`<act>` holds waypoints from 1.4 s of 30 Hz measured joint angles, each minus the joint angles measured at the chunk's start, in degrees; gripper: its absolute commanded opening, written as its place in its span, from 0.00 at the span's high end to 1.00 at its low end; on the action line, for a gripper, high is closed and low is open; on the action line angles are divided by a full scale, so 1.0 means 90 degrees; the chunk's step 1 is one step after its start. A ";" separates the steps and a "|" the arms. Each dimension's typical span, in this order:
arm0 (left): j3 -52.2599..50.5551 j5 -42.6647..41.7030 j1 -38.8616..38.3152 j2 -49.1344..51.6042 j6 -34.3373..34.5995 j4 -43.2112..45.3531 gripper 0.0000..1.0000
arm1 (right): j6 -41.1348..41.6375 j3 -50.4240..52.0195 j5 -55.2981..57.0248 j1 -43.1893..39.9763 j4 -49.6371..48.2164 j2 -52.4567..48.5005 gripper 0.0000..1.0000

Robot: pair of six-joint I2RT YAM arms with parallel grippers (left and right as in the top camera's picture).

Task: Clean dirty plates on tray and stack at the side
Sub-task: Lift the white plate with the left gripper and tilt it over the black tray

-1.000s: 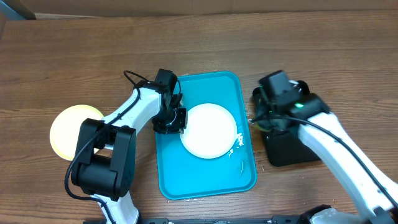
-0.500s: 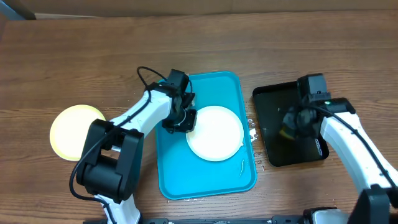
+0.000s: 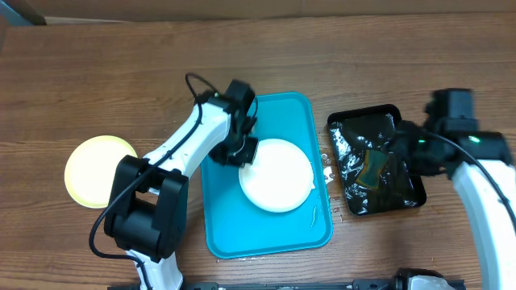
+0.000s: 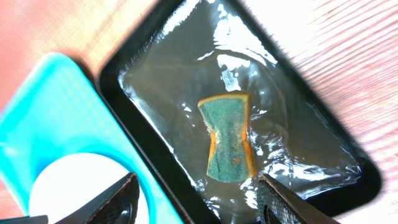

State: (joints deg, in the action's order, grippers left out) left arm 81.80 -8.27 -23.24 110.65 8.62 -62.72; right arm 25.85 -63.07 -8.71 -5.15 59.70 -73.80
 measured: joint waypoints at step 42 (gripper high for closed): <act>0.2334 0.7883 -0.4408 0.0238 -0.1637 0.3701 0.96 | -0.0308 -0.0056 -0.0396 -0.0918 0.0831 0.0253 0.37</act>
State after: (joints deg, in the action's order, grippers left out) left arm 102.80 62.67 -62.92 112.79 -6.11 -29.41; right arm 23.07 -63.57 -12.27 -13.41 67.18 -71.53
